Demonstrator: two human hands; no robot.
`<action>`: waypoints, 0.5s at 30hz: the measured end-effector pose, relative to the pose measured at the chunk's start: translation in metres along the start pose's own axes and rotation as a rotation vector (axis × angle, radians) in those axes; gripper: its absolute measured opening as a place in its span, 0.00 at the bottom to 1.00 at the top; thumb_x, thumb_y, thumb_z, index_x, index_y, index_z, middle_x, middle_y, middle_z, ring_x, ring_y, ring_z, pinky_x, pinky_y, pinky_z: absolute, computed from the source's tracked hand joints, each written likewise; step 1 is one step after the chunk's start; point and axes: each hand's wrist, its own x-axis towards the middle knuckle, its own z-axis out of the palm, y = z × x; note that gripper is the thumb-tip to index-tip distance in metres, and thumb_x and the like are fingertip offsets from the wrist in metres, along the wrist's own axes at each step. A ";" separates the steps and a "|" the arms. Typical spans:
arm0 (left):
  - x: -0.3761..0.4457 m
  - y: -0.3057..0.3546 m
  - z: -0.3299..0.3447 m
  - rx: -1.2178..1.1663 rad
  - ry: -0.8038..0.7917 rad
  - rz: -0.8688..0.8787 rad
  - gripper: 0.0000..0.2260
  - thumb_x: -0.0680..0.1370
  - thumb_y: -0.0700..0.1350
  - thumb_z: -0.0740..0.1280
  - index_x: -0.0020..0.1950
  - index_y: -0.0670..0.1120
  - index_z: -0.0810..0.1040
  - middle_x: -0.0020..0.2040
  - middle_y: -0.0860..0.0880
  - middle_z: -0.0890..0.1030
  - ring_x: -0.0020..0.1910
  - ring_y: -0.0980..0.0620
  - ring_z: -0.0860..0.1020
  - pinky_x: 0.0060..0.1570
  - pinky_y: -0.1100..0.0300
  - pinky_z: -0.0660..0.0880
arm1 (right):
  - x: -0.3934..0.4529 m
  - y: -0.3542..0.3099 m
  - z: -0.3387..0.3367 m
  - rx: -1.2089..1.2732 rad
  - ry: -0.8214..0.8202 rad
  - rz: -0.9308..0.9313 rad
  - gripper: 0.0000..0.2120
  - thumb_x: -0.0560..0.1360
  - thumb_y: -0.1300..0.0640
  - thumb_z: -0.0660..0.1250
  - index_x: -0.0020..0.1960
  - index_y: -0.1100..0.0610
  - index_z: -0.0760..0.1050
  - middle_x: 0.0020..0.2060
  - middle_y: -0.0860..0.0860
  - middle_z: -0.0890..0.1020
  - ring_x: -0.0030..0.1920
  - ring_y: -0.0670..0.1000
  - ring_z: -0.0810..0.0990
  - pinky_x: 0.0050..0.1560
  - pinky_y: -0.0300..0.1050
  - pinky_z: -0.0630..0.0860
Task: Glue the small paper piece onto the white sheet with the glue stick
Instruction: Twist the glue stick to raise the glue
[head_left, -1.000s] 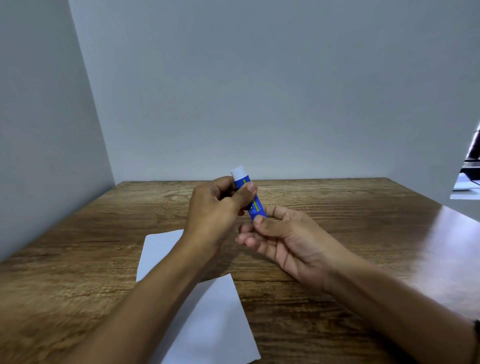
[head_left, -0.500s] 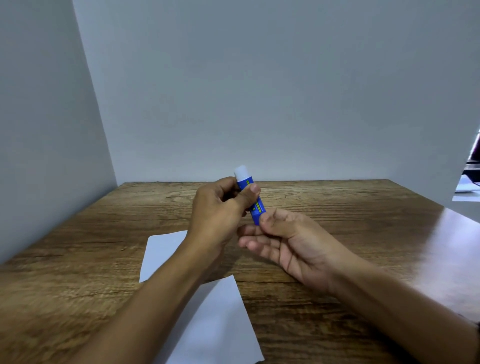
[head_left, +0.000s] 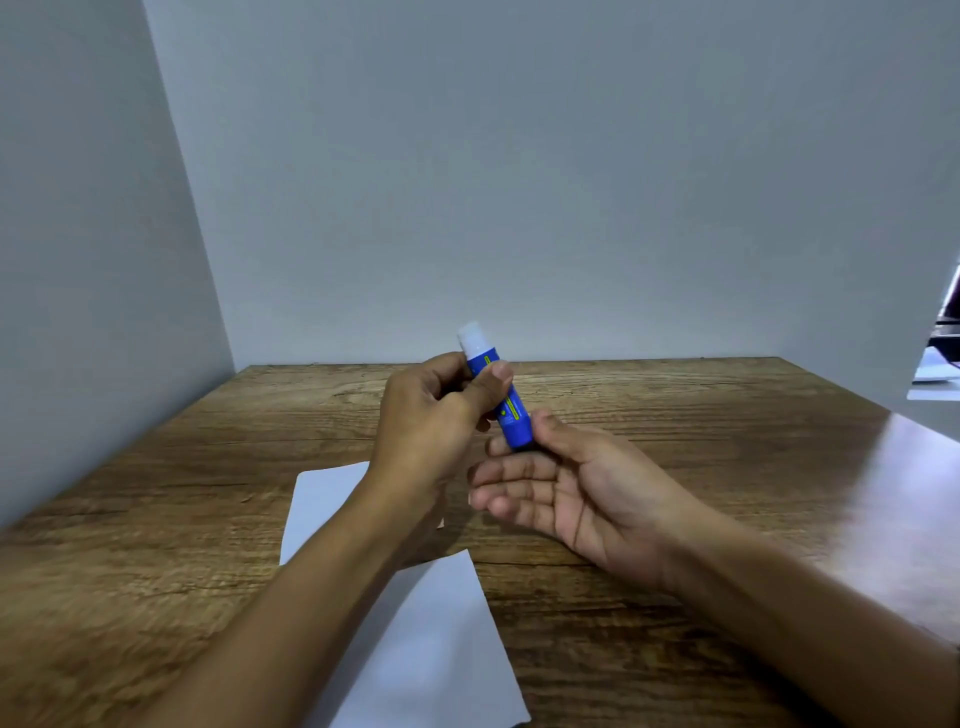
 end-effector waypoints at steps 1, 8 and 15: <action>-0.001 0.000 0.000 0.001 -0.001 -0.003 0.08 0.73 0.41 0.68 0.41 0.36 0.80 0.29 0.48 0.77 0.24 0.61 0.72 0.27 0.71 0.70 | 0.000 0.000 0.000 -0.014 -0.006 -0.013 0.17 0.71 0.50 0.62 0.43 0.65 0.75 0.32 0.60 0.84 0.32 0.56 0.85 0.31 0.41 0.81; -0.002 -0.001 0.002 0.044 -0.021 0.009 0.06 0.72 0.41 0.68 0.40 0.39 0.80 0.31 0.48 0.78 0.25 0.62 0.72 0.30 0.69 0.71 | 0.001 0.001 0.000 -0.042 0.048 -0.103 0.03 0.75 0.67 0.61 0.44 0.64 0.72 0.29 0.59 0.82 0.28 0.53 0.83 0.29 0.39 0.80; -0.001 -0.002 0.001 0.031 -0.007 0.011 0.07 0.73 0.40 0.68 0.42 0.35 0.80 0.29 0.48 0.77 0.24 0.62 0.71 0.28 0.71 0.70 | 0.001 0.001 -0.002 -0.064 -0.005 -0.078 0.12 0.74 0.55 0.61 0.45 0.65 0.74 0.30 0.58 0.84 0.30 0.53 0.84 0.31 0.40 0.81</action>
